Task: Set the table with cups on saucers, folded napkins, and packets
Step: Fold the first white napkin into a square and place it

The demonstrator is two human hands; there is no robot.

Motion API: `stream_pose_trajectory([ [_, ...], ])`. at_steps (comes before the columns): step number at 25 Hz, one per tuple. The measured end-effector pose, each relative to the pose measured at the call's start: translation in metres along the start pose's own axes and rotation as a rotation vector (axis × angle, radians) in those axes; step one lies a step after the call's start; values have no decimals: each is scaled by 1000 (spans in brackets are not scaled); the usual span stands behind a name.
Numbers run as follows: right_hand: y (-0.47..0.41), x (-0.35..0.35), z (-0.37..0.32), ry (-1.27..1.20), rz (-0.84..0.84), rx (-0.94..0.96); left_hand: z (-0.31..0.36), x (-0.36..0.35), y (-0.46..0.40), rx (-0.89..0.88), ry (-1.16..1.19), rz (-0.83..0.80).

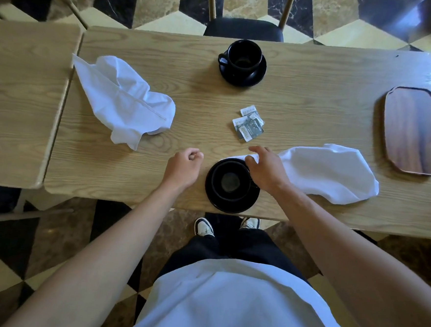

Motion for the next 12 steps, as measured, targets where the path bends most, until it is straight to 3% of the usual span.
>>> stream_pose_trajectory([
  [12, -65, -39, -104, 138, -197, 308, -27, 101, -8, 30, 83, 326],
])
Point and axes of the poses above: each hand's wrist, its own y-axis away from the middle knuckle, its own x-axis out of the back of the hand, z = x × y, the point moved 2 cm from there along -y, towards the middle knuckle, and after that the axes turned 13 degrees about x, right-handed, at the moved point
